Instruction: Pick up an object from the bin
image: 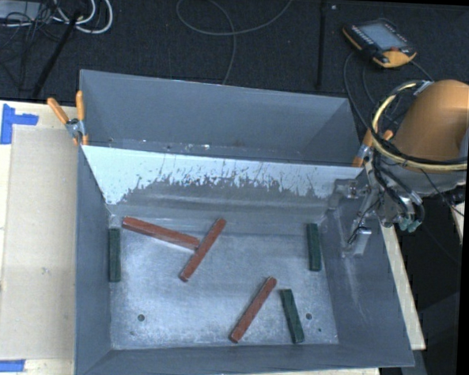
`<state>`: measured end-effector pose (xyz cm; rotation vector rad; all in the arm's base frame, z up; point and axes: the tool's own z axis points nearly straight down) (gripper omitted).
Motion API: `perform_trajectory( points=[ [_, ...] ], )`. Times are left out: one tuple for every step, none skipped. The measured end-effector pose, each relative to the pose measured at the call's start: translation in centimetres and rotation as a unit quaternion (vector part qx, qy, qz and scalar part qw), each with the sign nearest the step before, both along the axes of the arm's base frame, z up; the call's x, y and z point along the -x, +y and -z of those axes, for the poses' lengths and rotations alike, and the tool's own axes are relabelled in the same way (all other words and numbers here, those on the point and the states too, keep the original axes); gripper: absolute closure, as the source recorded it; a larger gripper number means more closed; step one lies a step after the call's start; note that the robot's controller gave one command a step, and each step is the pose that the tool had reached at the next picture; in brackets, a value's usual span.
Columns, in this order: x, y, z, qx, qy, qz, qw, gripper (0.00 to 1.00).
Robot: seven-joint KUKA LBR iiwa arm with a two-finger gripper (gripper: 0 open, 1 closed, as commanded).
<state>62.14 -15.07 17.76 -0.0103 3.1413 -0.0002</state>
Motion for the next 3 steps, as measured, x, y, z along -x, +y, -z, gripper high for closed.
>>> perform_trajectory(
  points=[
    [0.0, 0.0, 0.0, 0.0, 0.0, 0.0, 1.0, 0.0],
    [3.0, 0.4, 3.9, 0.0, -0.0024, 0.041, 0.9992, 0.0],
    [3.3, 4.0, 6.6, 0.0, 0.0019, 0.057, 0.9984, 0.0]
  ],
)
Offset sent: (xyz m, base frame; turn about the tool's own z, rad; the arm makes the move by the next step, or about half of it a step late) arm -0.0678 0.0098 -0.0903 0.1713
